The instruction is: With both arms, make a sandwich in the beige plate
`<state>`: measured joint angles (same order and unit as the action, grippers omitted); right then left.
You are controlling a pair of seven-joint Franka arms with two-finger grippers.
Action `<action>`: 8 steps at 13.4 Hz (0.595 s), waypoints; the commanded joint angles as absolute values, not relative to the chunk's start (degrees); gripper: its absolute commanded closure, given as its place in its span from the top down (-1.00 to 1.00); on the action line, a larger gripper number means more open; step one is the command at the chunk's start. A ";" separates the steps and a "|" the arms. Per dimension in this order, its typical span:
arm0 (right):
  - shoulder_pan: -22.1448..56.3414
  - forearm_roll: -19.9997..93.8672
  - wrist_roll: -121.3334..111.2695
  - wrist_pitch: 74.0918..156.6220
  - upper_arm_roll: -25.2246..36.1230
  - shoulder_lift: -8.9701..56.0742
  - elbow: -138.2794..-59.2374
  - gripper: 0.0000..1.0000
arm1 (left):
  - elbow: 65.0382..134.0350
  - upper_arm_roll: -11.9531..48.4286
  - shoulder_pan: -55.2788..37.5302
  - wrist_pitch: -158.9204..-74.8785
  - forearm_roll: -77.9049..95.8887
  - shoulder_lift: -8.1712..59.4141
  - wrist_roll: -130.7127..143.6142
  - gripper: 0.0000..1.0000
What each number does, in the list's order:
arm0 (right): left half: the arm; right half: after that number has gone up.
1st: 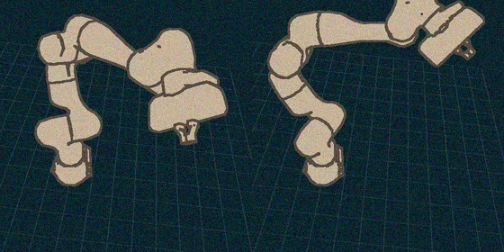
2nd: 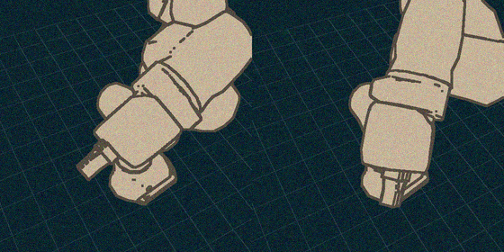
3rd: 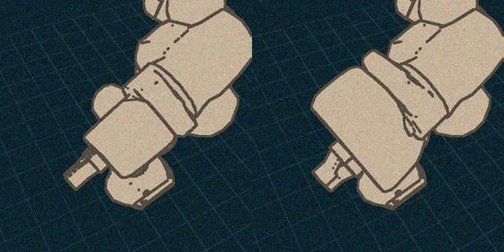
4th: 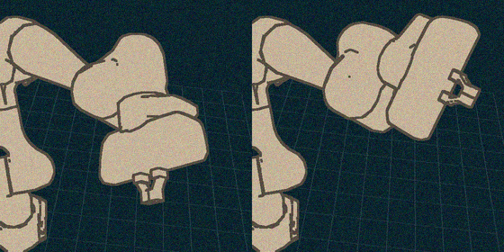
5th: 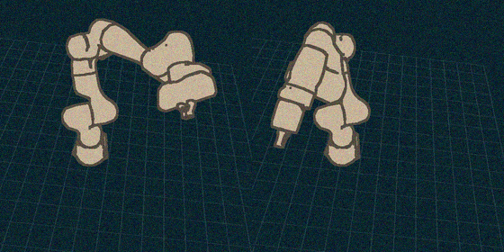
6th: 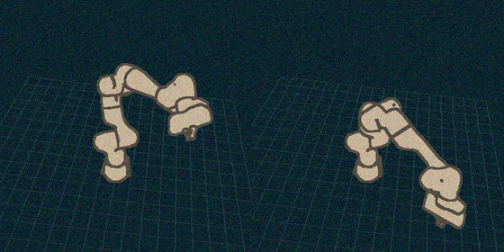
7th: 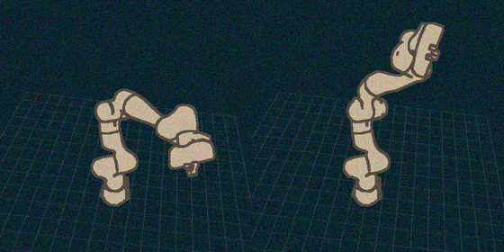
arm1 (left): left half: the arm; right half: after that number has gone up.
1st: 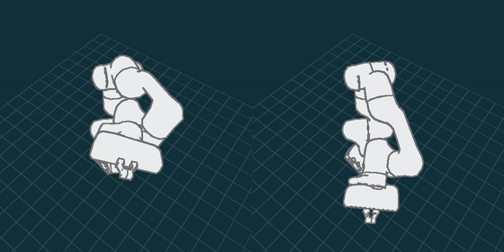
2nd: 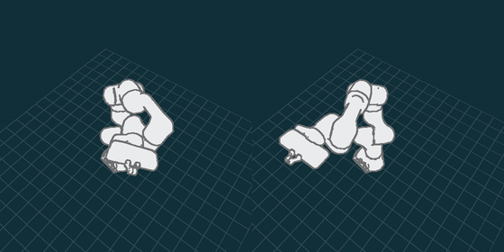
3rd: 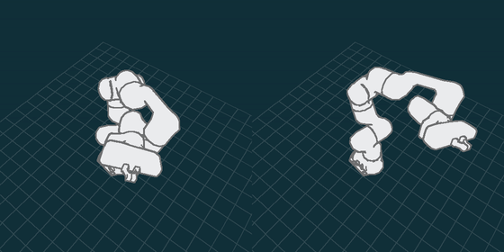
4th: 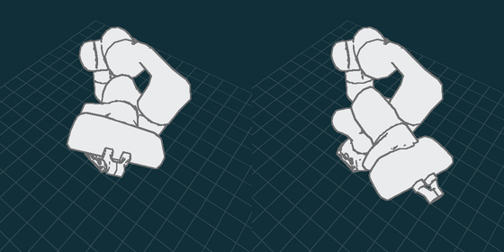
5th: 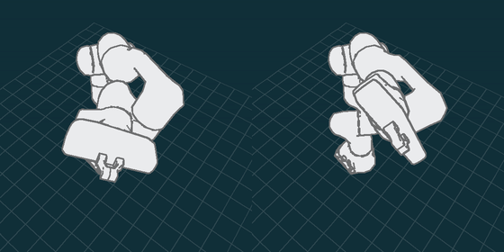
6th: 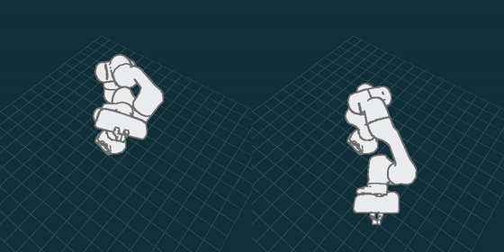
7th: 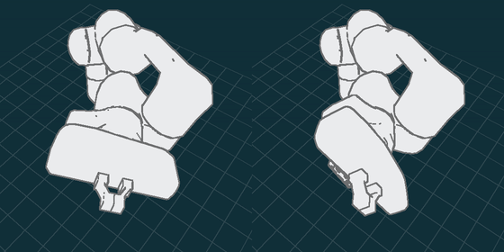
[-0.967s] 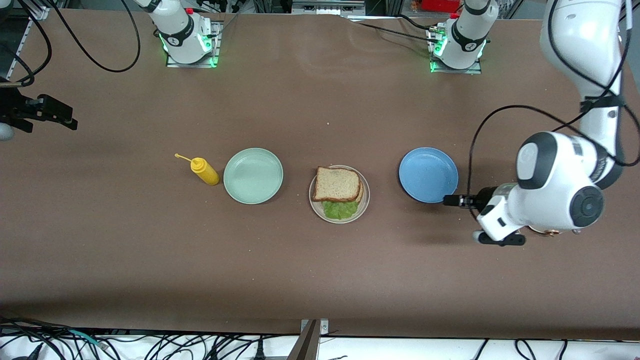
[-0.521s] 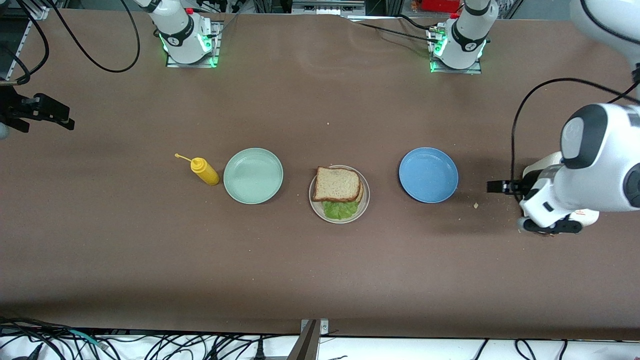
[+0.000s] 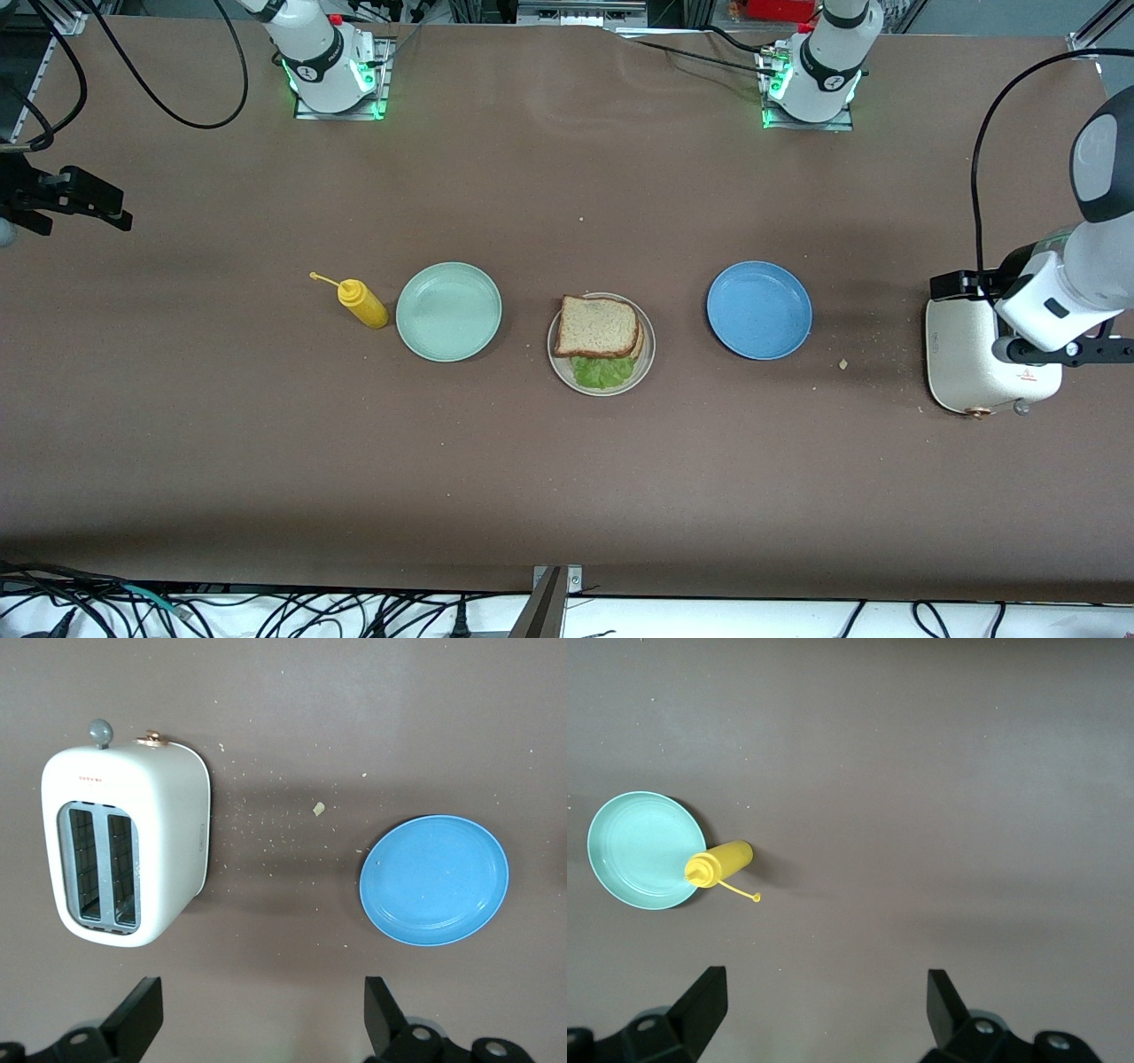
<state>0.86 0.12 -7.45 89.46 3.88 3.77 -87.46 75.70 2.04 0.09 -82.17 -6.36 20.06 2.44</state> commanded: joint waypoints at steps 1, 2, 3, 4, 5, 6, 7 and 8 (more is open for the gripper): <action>0.62 1.14 -7.65 88.68 4.04 4.39 -85.87 1.00 | 76.20 2.28 0.61 -81.12 -7.38 17.15 2.29 0.99; 0.70 1.23 -7.30 88.68 4.04 4.13 -85.87 1.00 | 76.11 2.46 0.88 -79.90 -7.38 16.53 2.29 0.99; 0.70 1.23 -7.29 88.68 3.96 3.96 -86.04 1.00 | 76.20 2.55 0.79 -79.20 -7.38 15.22 2.20 0.99; 0.70 1.06 -7.21 88.59 3.96 3.87 -86.13 1.00 | 76.20 2.55 1.14 -79.02 -7.12 14.68 2.11 0.99; 0.70 1.23 -7.12 88.68 4.04 3.61 -86.65 1.00 | 76.29 2.55 1.14 -79.10 -6.25 13.46 2.11 0.99; 0.70 1.23 -7.21 88.77 4.04 3.60 -86.75 1.00 | 76.46 2.46 1.14 -79.01 -5.20 12.49 2.11 0.99; 0.70 1.32 -7.12 88.68 4.04 3.60 -86.75 1.00 | 77.25 2.29 1.14 -78.84 -4.05 10.83 2.11 0.99; 0.70 1.41 -7.12 88.68 4.04 3.60 -86.75 1.00 | 78.39 2.20 1.14 -78.05 -3.35 9.42 2.11 0.99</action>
